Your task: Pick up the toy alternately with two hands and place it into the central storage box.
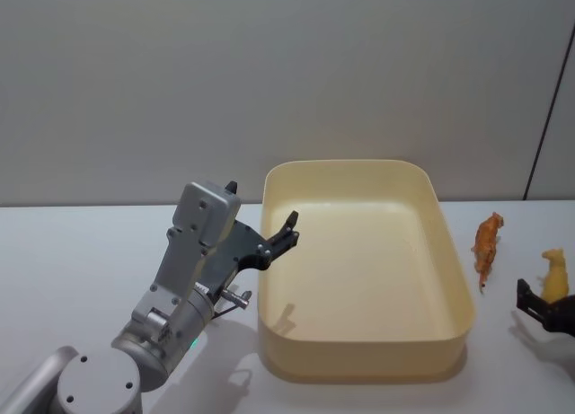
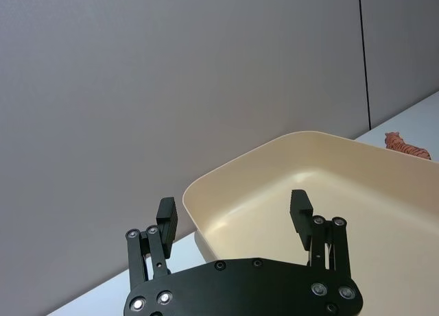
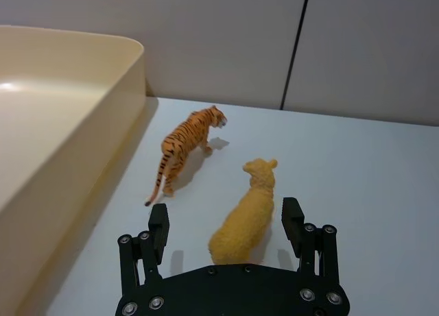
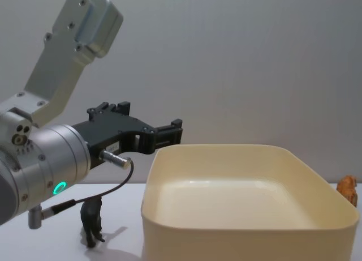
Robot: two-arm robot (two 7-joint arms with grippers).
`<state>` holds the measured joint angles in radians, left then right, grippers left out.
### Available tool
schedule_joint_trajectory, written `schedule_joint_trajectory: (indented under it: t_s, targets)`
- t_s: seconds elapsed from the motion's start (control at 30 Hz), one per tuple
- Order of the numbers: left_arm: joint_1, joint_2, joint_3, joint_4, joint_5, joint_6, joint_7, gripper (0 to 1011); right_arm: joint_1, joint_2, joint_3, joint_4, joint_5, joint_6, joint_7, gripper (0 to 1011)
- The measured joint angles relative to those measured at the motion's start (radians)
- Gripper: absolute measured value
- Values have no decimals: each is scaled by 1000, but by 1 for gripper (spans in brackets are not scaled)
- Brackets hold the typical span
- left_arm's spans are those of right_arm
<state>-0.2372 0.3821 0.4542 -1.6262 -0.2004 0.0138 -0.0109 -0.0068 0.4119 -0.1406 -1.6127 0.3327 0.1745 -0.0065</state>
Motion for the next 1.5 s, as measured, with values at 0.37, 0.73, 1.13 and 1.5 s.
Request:
schedule_joint_trajectory:
  t_s: [0.37, 0.73, 1.13, 1.5]
  targets:
    - [0, 0, 0, 0, 0, 0, 0, 1001, 19, -21, -9, 60, -66, -34, -54, 1001]
    - [0, 0, 0, 0, 0, 0, 0, 1001, 38, -41, -21, 95, -104, -54, -50, 886]
    - [0, 0, 0, 0, 0, 0, 0, 1001, 47, -50, -26, 111, -121, -62, -44, 558]
    - [0, 0, 0, 0, 0, 0, 0, 1001, 49, -53, -27, 115, -126, -68, -39, 412]
